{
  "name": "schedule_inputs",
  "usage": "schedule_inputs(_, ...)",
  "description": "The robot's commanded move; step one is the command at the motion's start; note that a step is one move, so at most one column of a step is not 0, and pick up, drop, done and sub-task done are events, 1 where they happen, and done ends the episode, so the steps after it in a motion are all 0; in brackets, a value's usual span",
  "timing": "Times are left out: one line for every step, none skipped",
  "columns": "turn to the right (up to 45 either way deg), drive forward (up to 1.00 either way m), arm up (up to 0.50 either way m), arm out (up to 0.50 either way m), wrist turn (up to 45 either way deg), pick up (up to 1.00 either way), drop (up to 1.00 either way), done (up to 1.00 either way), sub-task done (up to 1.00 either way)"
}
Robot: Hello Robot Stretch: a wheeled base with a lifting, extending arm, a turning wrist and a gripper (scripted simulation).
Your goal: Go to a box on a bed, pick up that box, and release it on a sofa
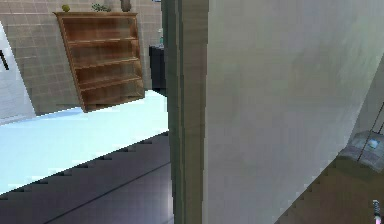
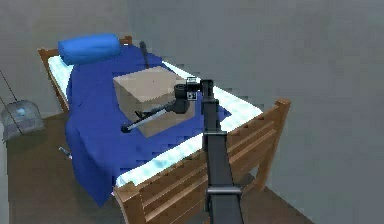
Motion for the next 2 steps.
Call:
schedule_inputs(0.0,0.0,0.0,0.0,0.0,1.0,0.0,0.0,0.0)
schedule_inputs(0.0,0.0,0.1,0.0,0.0,0.0,0.0,0.0,0.0)
